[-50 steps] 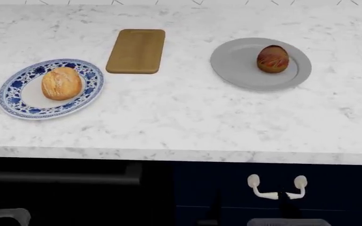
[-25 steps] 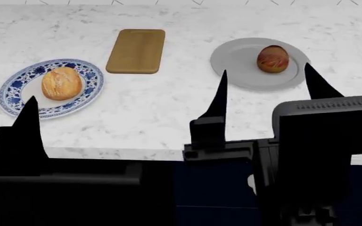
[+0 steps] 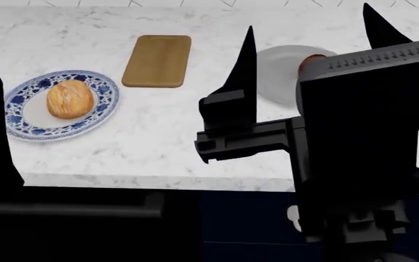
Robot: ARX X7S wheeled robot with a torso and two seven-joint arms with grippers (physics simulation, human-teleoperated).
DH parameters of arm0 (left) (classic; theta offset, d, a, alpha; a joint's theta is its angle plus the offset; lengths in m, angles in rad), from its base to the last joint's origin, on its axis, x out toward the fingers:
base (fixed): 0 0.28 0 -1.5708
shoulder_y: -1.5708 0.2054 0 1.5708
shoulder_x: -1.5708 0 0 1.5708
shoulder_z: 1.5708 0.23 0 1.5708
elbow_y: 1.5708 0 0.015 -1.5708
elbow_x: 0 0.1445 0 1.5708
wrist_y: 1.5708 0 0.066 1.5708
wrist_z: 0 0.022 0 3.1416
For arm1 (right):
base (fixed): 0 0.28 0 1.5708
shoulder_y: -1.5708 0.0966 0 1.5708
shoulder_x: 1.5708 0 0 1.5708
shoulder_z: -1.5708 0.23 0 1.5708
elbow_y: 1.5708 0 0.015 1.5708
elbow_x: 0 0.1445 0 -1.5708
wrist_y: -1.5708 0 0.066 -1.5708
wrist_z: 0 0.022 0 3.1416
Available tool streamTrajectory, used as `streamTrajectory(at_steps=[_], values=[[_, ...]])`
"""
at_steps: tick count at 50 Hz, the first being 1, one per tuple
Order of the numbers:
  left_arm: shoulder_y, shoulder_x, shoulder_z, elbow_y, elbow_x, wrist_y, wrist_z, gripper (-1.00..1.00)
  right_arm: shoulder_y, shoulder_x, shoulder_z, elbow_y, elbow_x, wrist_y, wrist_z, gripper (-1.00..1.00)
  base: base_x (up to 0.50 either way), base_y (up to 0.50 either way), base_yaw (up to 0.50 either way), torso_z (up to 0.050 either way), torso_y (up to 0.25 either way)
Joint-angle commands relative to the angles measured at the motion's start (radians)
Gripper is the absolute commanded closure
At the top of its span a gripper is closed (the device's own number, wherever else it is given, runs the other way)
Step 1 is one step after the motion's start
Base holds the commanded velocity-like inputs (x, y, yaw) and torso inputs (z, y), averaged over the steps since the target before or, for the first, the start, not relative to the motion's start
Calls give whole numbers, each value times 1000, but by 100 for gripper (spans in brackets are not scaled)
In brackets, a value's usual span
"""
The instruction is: Place all breads on the cutting board.
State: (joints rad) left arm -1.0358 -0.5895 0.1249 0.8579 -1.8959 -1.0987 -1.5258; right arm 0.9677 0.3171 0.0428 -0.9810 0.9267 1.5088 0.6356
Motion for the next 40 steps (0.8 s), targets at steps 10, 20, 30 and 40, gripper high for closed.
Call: streamTrajectory(at_steps=[10,20,30,40], values=[[-17,-88,93,22,37,121,17,-100,3,42,3,47,116,-84,87,-100,327,0,0,0,0],[-24,-99,107,24,31,134,12,-100,-5,59,-15,48,122,-111,89,-100,311,48,0,0,0],[-24,-103,121,22,42,140,22,-100,-2,66,-37,65,126,-131,95,-100,241,182,0,0,0],[-24,-113,123,22,47,152,24,-100,-24,80,-55,74,104,-179,86,-100,214,38,0,0,0]])
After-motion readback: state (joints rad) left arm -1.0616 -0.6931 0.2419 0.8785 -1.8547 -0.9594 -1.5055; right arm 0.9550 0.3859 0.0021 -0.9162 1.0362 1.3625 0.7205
